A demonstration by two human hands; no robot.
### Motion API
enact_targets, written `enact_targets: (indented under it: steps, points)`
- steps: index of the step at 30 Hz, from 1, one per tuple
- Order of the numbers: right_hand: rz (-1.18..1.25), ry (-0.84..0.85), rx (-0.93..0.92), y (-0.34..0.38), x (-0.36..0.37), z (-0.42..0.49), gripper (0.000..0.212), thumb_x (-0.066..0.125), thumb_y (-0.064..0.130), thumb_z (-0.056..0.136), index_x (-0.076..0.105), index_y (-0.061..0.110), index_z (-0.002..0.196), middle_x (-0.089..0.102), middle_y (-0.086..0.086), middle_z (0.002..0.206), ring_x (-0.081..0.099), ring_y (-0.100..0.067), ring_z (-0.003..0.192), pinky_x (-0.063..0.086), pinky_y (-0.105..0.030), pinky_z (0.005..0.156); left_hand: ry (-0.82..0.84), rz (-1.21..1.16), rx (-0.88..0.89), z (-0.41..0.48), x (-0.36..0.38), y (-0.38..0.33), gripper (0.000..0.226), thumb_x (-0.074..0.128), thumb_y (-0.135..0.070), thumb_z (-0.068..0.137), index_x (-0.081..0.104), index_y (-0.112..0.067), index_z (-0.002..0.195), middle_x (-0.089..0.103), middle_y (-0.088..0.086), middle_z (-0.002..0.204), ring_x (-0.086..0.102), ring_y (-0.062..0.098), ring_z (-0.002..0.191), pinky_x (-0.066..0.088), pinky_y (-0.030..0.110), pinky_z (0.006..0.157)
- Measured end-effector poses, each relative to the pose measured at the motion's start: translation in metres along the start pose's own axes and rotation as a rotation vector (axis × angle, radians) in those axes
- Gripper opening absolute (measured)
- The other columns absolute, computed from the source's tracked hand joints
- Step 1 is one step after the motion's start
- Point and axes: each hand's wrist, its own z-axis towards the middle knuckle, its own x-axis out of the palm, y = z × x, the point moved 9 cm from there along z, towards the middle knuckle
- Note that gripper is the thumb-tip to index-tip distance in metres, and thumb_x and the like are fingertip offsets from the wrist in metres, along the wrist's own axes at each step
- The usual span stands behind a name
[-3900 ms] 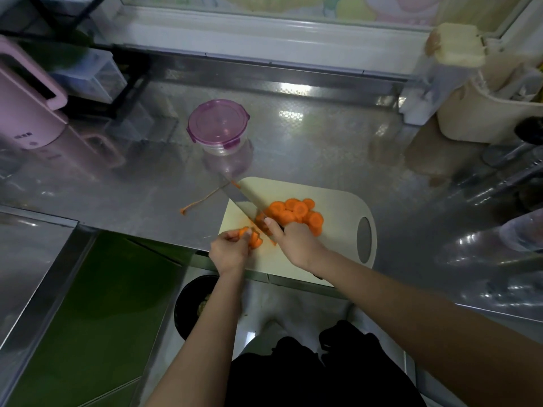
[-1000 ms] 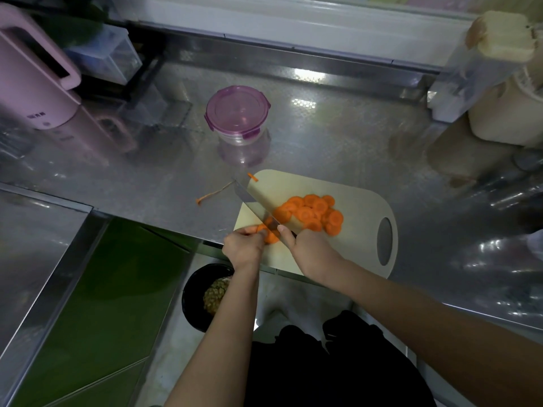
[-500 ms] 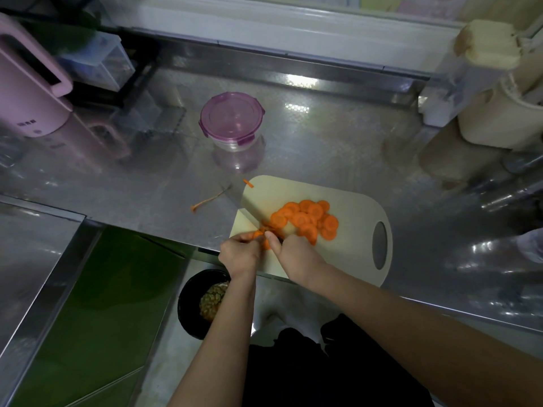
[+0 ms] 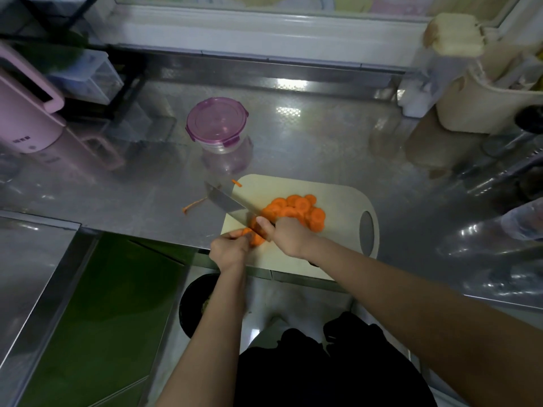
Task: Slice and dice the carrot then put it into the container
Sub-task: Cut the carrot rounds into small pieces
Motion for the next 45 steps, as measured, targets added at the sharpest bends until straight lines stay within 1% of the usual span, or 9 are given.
enact_targets:
  steps: [7,19,23,28,30,34,37,40,45]
  points:
    - [0.017,-0.035,-0.027,-0.004,-0.004,-0.016,0.064,0.028,0.05,0.099,0.059,0.001,0.071,0.058,-0.013,0.073,0.054,-0.022,0.071,0.04,-0.028,0.065,0.036,-0.04,0.014,-0.002,-0.001,0.002,0.014,0.073,-0.011,0.08,0.069,-0.006,0.092,0.069,0.011,0.082,0.058,0.005,0.047,0.053,0.016,0.054]
    - [-0.098,0.004,-0.081,0.005,-0.009,-0.027,0.062,0.025,0.045,0.102,0.038,0.01,0.052,0.041,-0.007,0.055,0.039,-0.015,0.054,0.031,-0.029,0.055,0.061,-0.059,-0.003,-0.003,0.003,0.001,0.008,0.073,-0.008,0.08,0.066,-0.01,0.083,0.066,0.006,0.077,0.066,0.022,0.071,0.056,0.035,0.083]
    - [-0.109,0.041,-0.125,0.012,-0.007,-0.027,0.045,0.027,0.038,0.103,0.062,0.012,0.096,0.052,-0.007,0.086,0.042,-0.015,0.084,0.031,-0.025,0.063,0.043,-0.023,-0.005,-0.001,0.001,0.002,0.012,0.075,-0.011,0.077,0.065,-0.015,0.074,0.07,0.008,0.083,0.069,0.024,0.082,0.055,0.036,0.085]
    - [-0.062,0.019,-0.04,0.011,-0.006,-0.023,0.046,0.028,0.02,0.103,0.024,0.012,0.148,0.05,-0.02,0.124,0.051,-0.026,0.107,0.03,-0.03,0.072,0.029,0.018,-0.015,0.001,0.0,0.002,0.014,0.077,-0.013,0.075,0.065,-0.018,0.07,0.072,0.011,0.09,0.068,0.025,0.088,0.054,0.035,0.087]
    - [-0.154,0.027,-0.053,0.014,-0.005,-0.024,0.053,0.027,0.012,0.102,0.006,0.013,0.152,0.05,-0.019,0.115,0.052,-0.028,0.103,0.03,-0.03,0.071,0.029,0.041,-0.002,0.001,0.0,-0.001,0.009,0.076,-0.013,0.075,0.067,-0.015,0.075,0.072,0.011,0.09,0.068,0.025,0.088,0.054,0.035,0.088]
    - [-0.14,0.015,-0.063,0.014,-0.004,-0.019,0.043,0.03,0.03,0.103,0.04,0.009,0.14,0.056,-0.018,0.115,0.051,-0.028,0.115,0.033,-0.033,0.081,0.042,0.08,0.025,0.0,-0.001,-0.007,0.009,0.073,-0.012,0.077,0.065,-0.015,0.077,0.068,0.005,0.085,0.065,0.022,0.088,0.052,0.031,0.088]
    - [-0.138,0.037,0.033,0.006,0.002,-0.016,0.048,0.026,0.016,0.104,0.014,0.012,0.151,0.049,-0.017,0.087,0.053,-0.031,0.1,0.033,-0.033,0.073,0.052,0.084,0.025,0.001,-0.002,-0.008,0.009,0.072,-0.011,0.079,0.064,-0.015,0.08,0.063,0.002,0.082,0.06,0.018,0.082,0.048,0.025,0.081]
    - [-0.217,0.045,-0.005,0.011,0.001,-0.014,0.062,0.03,0.006,0.1,-0.005,0.011,0.151,0.05,-0.022,0.12,0.054,-0.034,0.108,0.038,-0.035,0.074,0.055,0.085,0.028,0.002,-0.002,-0.007,0.009,0.073,-0.012,0.078,0.069,-0.01,0.086,0.063,0.001,0.081,0.059,0.015,0.08,0.044,0.021,0.075]
    - [-0.13,0.022,0.073,0.004,0.006,-0.01,0.064,0.031,0.006,0.1,-0.005,0.016,0.151,0.05,-0.022,0.115,0.056,-0.031,0.1,0.04,-0.035,0.071,0.054,0.111,0.051,0.005,-0.002,-0.007,0.005,0.073,-0.014,0.078,0.069,-0.014,0.081,0.064,0.001,0.08,0.06,0.015,0.081,0.044,0.02,0.076]
